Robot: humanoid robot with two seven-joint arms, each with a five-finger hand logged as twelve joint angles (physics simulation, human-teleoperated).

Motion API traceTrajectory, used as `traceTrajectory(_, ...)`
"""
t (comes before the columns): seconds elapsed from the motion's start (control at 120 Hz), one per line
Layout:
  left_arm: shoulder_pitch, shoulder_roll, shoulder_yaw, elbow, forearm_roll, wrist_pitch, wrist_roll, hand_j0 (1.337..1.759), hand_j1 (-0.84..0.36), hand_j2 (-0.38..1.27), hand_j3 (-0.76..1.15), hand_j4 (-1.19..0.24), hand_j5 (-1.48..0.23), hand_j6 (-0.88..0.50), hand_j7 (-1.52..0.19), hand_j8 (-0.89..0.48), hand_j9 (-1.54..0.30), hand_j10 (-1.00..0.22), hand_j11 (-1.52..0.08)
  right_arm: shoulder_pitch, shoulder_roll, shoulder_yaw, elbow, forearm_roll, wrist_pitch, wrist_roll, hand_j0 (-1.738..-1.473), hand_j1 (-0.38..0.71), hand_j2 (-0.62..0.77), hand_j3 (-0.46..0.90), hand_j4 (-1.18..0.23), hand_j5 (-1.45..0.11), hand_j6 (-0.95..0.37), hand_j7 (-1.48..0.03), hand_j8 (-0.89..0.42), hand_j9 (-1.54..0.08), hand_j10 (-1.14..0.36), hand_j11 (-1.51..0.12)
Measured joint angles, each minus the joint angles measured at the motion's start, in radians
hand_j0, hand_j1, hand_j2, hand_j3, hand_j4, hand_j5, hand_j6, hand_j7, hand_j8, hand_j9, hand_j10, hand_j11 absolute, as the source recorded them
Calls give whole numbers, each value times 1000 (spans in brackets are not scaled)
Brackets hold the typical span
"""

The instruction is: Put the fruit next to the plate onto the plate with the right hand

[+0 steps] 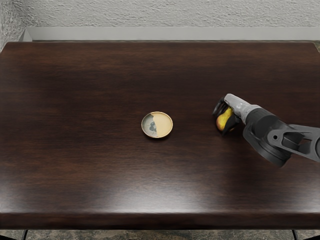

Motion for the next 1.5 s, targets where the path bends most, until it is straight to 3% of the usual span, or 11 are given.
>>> traceTrajectory(0.058, 0, 0, 0, 0, 0, 0, 0, 1658, 336, 3, -1, -9, -14, -9, -14, -9, -14, -9, -14, 0, -2, 0, 2, 2, -1, 0, -1658, 292, 464, 1, -612, -996, -550, -872, -386, -943, -501, -924)
traceTrajectory(0.067, 0, 0, 0, 0, 0, 0, 0, 1658, 336, 3, -1, -9, -14, -9, -14, -9, -14, -9, -14, 0, -3, 0, 3, 3, -1, 0, -1658, 276, 383, 2, -612, -996, -549, -873, -386, -944, -498, -925)
traceTrajectory(0.125, 0, 0, 0, 0, 0, 0, 0, 1658, 337, 3, -1, -9, -14, -9, -14, -9, -14, -10, -14, 0, -7, 1, 6, 8, -2, -1, -1658, 312, 502, 1, -615, -997, -540, -877, -383, -947, -519, -929)
traceTrajectory(0.242, 0, 0, 1, 0, -1, 0, 0, 1658, 337, 3, 0, -10, -13, -10, -13, -10, -13, -10, -13, 0, -22, 4, 22, 32, -8, -1, -1658, 304, 506, 1, -636, -966, -536, -882, -390, -934, -536, -928)
traceTrajectory(0.325, 0, 0, 1, 0, -1, 0, 0, 1658, 337, 2, 0, -10, -13, -10, -13, -10, -13, -10, -13, 1, -34, 6, 35, 42, -8, -2, -1658, 276, 427, 2, -641, -959, -545, -884, -397, -936, -539, -939)
traceTrajectory(0.967, 1, 0, 3, 0, 0, 0, 0, 1658, 337, 2, 0, -10, -13, -10, -13, -10, -13, -10, -13, 24, -92, 141, 178, 79, 73, -3, -1658, 291, 465, 2, -670, -981, -524, -918, -375, -968, -513, -981)
traceTrajectory(1.283, 1, 0, 6, 0, 0, 0, 0, 1658, 337, 2, 0, -10, -13, -10, -13, -10, -13, -10, -13, 110, 20, 164, 190, 148, 93, -2, -1658, 305, 483, 2, -703, -1056, -477, -974, -349, -1033, -488, -1041)
traceTrajectory(1.5, 1, 0, 6, 0, 0, 0, 0, 1658, 337, 2, 0, -10, -13, -10, -13, -10, -13, -10, -13, 169, 136, 157, 145, 187, 91, -2, -1658, 322, 526, 1, -720, -1092, -470, -1000, -331, -1058, -469, -1057)
